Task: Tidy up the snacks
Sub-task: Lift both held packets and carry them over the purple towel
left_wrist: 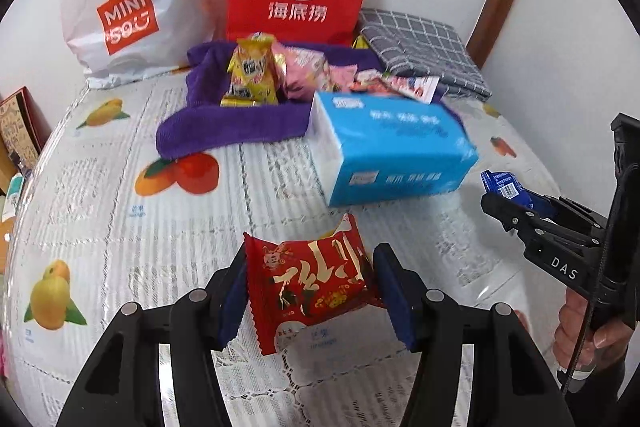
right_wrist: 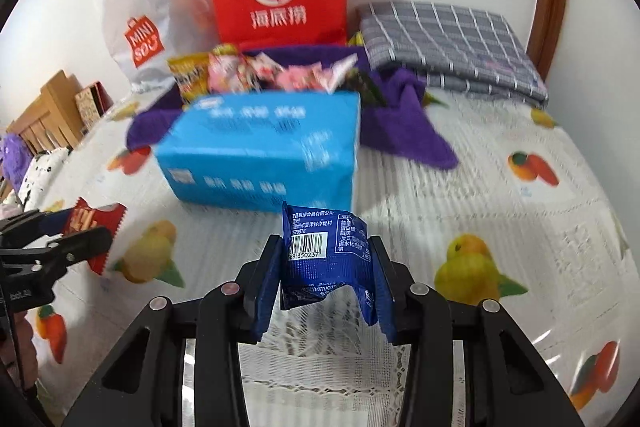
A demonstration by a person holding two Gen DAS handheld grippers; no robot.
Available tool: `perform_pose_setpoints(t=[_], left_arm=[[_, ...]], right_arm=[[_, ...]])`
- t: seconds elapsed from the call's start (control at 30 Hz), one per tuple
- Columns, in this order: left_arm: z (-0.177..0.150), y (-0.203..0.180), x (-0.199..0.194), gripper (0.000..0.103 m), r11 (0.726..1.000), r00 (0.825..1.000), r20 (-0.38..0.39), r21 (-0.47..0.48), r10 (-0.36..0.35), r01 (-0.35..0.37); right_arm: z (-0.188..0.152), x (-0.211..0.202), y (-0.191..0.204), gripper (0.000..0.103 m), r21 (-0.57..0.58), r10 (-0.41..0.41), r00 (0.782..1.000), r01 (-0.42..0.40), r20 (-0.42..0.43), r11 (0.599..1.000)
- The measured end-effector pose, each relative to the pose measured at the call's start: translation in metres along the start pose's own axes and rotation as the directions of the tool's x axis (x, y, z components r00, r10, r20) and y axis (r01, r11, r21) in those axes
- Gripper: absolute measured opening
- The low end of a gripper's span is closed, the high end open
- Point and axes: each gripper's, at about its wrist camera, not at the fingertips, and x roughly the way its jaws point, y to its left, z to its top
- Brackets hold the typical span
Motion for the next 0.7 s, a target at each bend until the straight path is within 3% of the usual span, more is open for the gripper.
perform_pose_setpoints(t=[0.7], left_arm=[[0.082, -0.019, -0.021, 0.057, 0.997, 0.995, 0.074, 0.037, -0.069, 0.066]], right_arm=[[0.079, -0.041, 0.002, 0.042, -0.011, -0.015, 0.995, 0.016, 0.098, 1.0]])
